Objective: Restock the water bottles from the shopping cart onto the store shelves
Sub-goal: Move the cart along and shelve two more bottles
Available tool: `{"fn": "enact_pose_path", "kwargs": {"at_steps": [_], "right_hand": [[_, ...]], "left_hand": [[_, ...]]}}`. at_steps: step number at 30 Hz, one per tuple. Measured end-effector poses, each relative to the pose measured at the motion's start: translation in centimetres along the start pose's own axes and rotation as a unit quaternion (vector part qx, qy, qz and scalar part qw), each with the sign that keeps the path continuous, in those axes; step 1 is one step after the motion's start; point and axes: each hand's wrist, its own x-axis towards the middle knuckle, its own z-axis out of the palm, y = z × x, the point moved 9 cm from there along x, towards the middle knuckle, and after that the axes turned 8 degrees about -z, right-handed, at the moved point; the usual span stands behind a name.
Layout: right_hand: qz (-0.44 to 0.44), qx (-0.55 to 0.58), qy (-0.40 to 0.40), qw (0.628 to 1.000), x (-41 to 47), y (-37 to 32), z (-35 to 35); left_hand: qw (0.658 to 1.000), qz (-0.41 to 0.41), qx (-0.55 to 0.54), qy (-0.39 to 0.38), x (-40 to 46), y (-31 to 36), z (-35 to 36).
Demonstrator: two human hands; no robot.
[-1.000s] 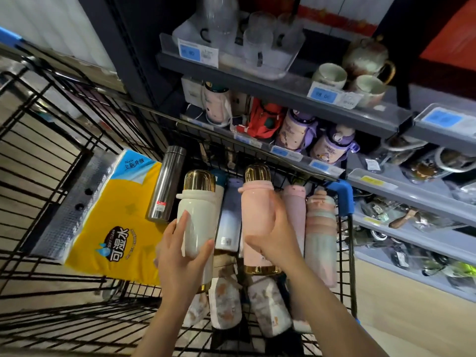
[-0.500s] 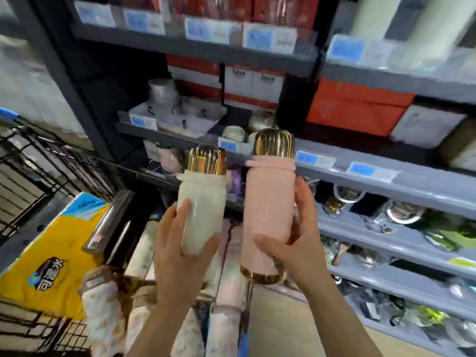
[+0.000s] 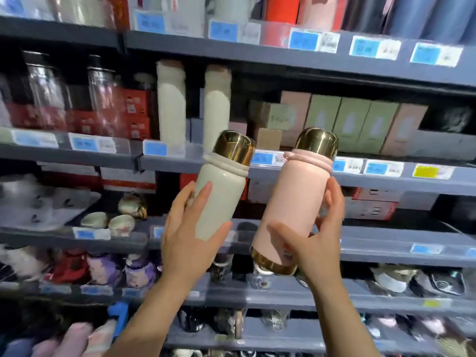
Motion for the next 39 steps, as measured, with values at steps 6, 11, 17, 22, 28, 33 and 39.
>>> {"fn": "enact_pose_path", "kwargs": {"at_steps": [6, 11, 17, 22, 28, 33, 39], "right_hand": [[0.002, 0.003, 0.118, 0.993, 5.9, 2.3, -5.3], [-0.039, 0.027, 0.199, 0.979, 10.7, 4.2, -8.5], [-0.059, 0.062, 0.27, 0.959, 15.0, 6.7, -11.2], [-0.062, 0.102, 0.3, 0.947, 17.4, 8.2, -12.4], [-0.071, 0.101, 0.298, 0.946, 20.5, 9.7, -13.1], [-0.062, 0.047, 0.312, 0.947, 22.3, 10.9, -13.3], [-0.052, -0.043, 0.283, 0.957, 23.8, 12.2, -11.9]], "left_hand": [[0.984, 0.165, 0.073, 0.0, 6.2, 5.3, 4.8], [0.949, 0.291, 0.124, 0.009, 10.8, 8.3, 9.2], [0.914, 0.372, 0.158, 0.037, 14.4, 10.7, 13.1], [0.881, 0.418, 0.218, 0.033, 16.0, 12.3, 15.7], [0.868, 0.414, 0.27, 0.044, 18.0, 12.6, 18.9], [0.886, 0.371, 0.269, 0.062, 19.0, 11.4, 21.3], [0.926, 0.289, 0.219, 0.107, 19.9, 10.1, 20.9]]}}
